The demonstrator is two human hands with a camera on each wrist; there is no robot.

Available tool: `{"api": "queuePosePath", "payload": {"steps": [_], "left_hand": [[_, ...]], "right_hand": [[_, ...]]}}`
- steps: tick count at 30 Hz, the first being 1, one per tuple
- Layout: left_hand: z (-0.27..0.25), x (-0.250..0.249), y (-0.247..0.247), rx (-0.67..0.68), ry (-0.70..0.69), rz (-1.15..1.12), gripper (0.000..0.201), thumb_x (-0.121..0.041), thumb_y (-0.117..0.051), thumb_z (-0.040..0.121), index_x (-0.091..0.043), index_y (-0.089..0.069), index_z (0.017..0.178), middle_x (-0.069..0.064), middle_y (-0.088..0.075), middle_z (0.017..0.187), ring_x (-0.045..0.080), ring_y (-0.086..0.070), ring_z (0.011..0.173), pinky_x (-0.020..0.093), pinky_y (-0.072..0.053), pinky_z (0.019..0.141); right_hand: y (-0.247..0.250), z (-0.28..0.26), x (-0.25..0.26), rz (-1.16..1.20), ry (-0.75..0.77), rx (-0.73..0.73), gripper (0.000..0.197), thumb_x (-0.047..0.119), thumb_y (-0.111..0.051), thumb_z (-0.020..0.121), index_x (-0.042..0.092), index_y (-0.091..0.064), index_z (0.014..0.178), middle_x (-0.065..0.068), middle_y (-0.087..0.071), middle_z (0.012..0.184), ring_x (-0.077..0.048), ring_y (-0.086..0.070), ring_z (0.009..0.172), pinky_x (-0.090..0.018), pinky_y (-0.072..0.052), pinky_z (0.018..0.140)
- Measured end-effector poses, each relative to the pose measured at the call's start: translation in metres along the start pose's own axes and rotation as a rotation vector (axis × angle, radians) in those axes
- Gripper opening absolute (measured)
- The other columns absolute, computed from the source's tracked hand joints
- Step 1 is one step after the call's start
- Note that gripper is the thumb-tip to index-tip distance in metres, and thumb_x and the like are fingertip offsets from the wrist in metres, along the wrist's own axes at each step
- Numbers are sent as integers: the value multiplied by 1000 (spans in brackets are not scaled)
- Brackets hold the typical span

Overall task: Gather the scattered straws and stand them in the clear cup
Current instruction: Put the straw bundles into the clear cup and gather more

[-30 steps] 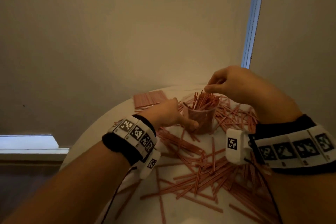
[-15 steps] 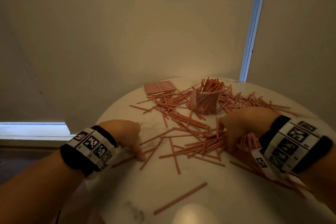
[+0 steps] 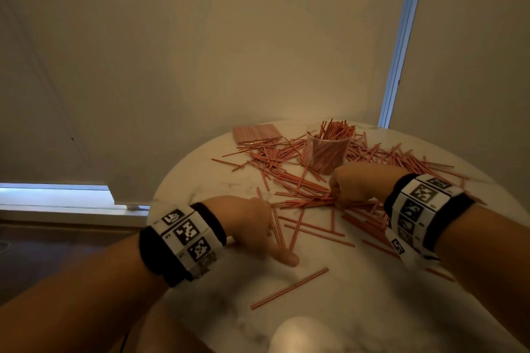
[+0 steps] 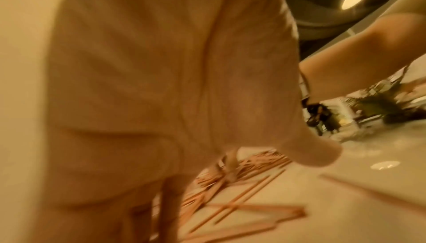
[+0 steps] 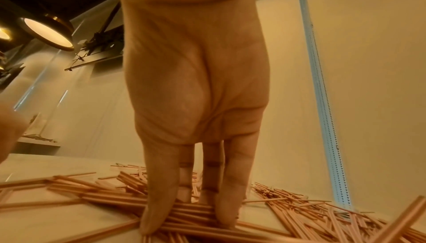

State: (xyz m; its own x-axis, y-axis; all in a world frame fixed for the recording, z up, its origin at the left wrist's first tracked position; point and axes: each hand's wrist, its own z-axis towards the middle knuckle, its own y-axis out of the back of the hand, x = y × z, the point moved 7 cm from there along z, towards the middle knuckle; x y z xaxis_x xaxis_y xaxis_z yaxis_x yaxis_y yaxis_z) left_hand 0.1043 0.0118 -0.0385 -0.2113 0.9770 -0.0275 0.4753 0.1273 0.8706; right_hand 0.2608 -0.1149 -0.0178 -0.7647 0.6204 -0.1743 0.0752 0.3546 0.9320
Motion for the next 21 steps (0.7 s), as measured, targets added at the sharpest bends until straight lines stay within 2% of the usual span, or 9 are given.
{"api": "queuePosePath", "payload": {"steps": [2, 4, 6, 9, 11, 14, 16, 18, 21], "left_hand": [[-3, -13, -14, -12, 43, 152, 152, -107, -44, 26, -22, -36, 151, 7, -38, 153, 29, -51, 128, 47, -48, 100], [-3, -20, -20, -54, 69, 181, 160, -105, -51, 26, -15, -25, 155, 9, -28, 158, 34, -47, 130, 50, -49, 103], [3, -19, -11, -117, 42, 147, 137, -95, -67, 46, -11, -34, 149, 10, -46, 137, 29, -56, 115, 46, -54, 95], [19, -7, 15, -189, -35, 84, 76, -72, -74, 76, -13, -59, 122, -1, -63, 101, 16, -58, 84, 32, -55, 75], [29, 4, 28, -231, -63, 51, 64, -64, -74, 82, -15, -61, 121, 3, -66, 110, 18, -57, 88, 31, -48, 73], [38, 20, 35, -310, -103, 16, 82, -68, -77, 74, -21, -51, 136, 0, -49, 135, 20, -49, 113, 36, -48, 93], [43, 23, 35, -319, -136, 74, 87, -70, -74, 76, -23, -48, 144, 0, -44, 139, 22, -46, 125, 39, -46, 102], [46, 22, 34, -296, -177, 69, 73, -64, -72, 83, -22, -56, 140, 0, -54, 131, 20, -54, 117, 32, -47, 94], [45, 18, 39, -333, -191, 30, 47, -49, -74, 89, -21, -69, 126, 0, -66, 119, 17, -60, 103, 28, -48, 85]], "right_hand": [[-1, 1, 0, 11, -6, -3, 31, 36, -69, 90, 16, -68, 115, -3, -64, 114, -22, -59, 103, -30, -45, 80], [-2, 2, -3, 37, -15, -20, 28, 36, -70, 89, 18, -68, 110, -2, -65, 111, -21, -58, 99, -32, -48, 82], [-3, 2, -5, 54, -21, -37, 25, 37, -71, 88, 21, -67, 107, 0, -65, 108, -21, -58, 97, -34, -50, 85], [-3, 0, -6, 65, -25, -55, 21, 38, -71, 87, 24, -65, 101, 2, -63, 101, -20, -56, 92, -32, -47, 78], [-2, -1, -6, 60, -24, -67, 21, 37, -71, 86, 23, -67, 101, 2, -64, 101, -20, -57, 91, -32, -47, 77], [-2, -2, -5, 49, -28, -72, 23, 34, -70, 88, 21, -68, 107, 0, -66, 104, -21, -59, 92, -33, -51, 79], [-3, -2, -4, 50, -27, -84, 24, 29, -68, 89, 19, -68, 111, -2, -67, 106, -23, -61, 96, -36, -54, 86], [-2, -2, -4, 54, -22, -90, 22, 24, -66, 91, 17, -67, 111, -3, -66, 106, -24, -62, 98, -37, -54, 88], [1, -3, -5, 31, -19, -78, 18, 13, -58, 94, 12, -66, 111, -6, -63, 103, -26, -62, 96, -33, -51, 78]]}}
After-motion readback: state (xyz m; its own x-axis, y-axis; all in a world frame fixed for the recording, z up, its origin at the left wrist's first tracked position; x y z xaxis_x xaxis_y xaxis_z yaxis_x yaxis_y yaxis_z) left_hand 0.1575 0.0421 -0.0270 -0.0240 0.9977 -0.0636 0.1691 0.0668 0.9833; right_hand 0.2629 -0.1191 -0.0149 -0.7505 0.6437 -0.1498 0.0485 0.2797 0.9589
